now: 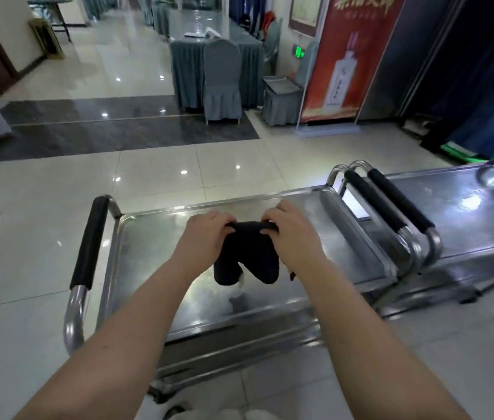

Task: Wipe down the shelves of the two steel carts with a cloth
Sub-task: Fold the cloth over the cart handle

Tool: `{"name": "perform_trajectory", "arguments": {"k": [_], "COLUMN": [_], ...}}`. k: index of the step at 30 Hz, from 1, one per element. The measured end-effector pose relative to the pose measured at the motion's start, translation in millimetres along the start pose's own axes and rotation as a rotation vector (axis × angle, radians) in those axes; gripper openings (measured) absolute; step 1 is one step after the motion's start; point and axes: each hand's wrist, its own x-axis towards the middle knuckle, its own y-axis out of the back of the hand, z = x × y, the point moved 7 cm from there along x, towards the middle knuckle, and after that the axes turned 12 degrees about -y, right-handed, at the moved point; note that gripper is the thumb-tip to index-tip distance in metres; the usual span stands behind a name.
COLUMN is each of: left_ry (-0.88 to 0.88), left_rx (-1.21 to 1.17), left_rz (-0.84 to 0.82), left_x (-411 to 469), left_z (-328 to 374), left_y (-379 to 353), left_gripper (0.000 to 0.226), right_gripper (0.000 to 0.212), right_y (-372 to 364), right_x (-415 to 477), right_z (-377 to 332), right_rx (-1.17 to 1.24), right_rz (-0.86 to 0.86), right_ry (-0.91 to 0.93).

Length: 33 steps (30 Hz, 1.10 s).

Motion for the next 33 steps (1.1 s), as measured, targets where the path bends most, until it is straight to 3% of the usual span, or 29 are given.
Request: {"name": "perform_trajectory", "arguments": {"k": [7, 11, 15, 22, 27, 30, 33], "left_ry": [-0.017, 0.014, 0.002, 0.016, -0.019, 0.047, 0.118], "left_rx": [-0.014, -0.103, -0.247, -0.512, -0.546, -0.558, -0.502], "left_rz": [-0.027, -0.080, -0.206, -0.305, -0.413, -0.533, -0.639], "left_x": [28.1, 33.8, 40.8, 82.2, 122.2, 128.2, 126.7], "left_z": [95.5, 123.8, 137.5, 123.7, 102.2, 95.5, 84.0], "left_y": [-87.6, -130.2, -174.5, -245.4, -279.9, -299.2, -314.2], "left_gripper": [0.022, 0.020, 0.016, 0.015, 0.023, 0.033, 0.029], "right_gripper": [0.015, 0.015, 0.015, 0.009, 0.016, 0.017, 0.013], "right_y": [52.6, 68.6, 70.2, 66.2, 58.5, 58.2, 60.9], "right_x": [-50.1, -60.2, -60.2, -22.2, 18.5, 35.6, 50.4], "right_z": [103.8, 151.8, 206.2, 264.6, 283.0, 290.0, 299.7], "right_rx": [-0.021, -0.060, -0.041, -0.088, -0.071, -0.085, -0.099], "right_rz": [0.169, 0.137, -0.006, -0.064, -0.224, -0.252, -0.264], "right_ry": [-0.141, -0.205, -0.323, -0.500, -0.584, -0.597, -0.611]}}
